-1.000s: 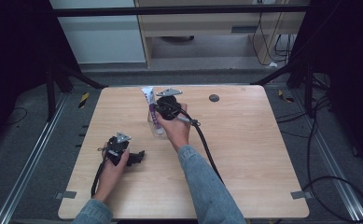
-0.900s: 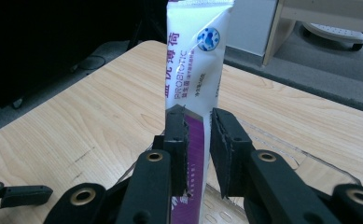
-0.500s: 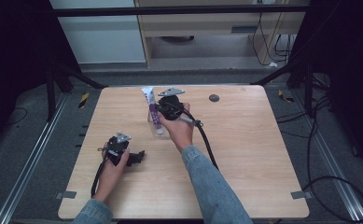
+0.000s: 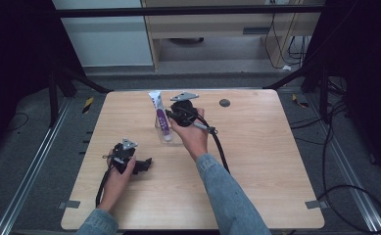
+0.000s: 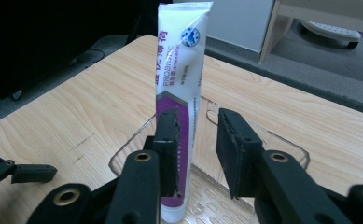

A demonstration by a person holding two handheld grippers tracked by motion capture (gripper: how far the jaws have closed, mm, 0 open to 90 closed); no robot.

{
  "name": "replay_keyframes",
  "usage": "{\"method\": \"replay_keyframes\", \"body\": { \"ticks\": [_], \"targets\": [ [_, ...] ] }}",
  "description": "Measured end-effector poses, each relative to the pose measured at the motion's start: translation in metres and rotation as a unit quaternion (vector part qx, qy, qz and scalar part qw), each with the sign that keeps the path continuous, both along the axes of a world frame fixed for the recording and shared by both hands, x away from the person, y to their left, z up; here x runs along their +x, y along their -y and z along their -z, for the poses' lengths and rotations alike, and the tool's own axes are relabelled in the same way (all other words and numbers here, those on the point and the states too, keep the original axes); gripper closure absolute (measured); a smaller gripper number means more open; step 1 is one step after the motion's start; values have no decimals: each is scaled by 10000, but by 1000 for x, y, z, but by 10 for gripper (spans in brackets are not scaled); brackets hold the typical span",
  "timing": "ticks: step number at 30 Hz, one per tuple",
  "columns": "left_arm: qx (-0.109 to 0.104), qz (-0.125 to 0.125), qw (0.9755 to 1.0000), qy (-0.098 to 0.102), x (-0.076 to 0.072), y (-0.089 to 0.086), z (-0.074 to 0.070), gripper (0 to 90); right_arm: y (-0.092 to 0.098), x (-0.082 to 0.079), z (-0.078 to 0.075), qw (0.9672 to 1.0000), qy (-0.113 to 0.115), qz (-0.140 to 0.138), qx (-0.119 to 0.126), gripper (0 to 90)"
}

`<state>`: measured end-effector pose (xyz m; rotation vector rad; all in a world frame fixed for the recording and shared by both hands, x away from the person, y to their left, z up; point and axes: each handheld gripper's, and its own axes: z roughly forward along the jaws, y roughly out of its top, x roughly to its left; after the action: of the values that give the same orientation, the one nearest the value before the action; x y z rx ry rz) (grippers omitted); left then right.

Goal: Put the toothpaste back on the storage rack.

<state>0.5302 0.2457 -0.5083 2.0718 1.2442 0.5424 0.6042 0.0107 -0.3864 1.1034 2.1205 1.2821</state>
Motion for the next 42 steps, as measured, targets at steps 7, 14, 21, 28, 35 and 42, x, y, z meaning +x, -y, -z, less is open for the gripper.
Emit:
{"method": "replay_keyframes", "body": {
  "ticks": [7, 14, 21, 28, 35, 42],
  "targets": [
    [0, 0, 10000, 0, 0, 0, 0, 0, 6, -2, -2, 10000, -62, -22, 6, 605],
    [1, 1, 10000, 0, 0, 0, 0, 0, 13, -3, -3, 9999, -156, 44, -26, 388],
    [1, 0, 10000, 1, 0, 0, 0, 0, 24, -6, -4, 10000, -69, -4, -8, 241],
    [2, 1, 10000, 1, 0, 0, 0, 0, 37, -10, -8, 9996, -178, -234, 2, 119],
    [3, 2, 10000, 0, 0, 0, 0, 0, 55, -15, -8, 9994, -214, 5, -266, 106],
    [4, 2, 10000, 2, 0, 0, 0, 0, 77, -21, -4, 9989, -231, 96, -393, 90]
  ]
}}
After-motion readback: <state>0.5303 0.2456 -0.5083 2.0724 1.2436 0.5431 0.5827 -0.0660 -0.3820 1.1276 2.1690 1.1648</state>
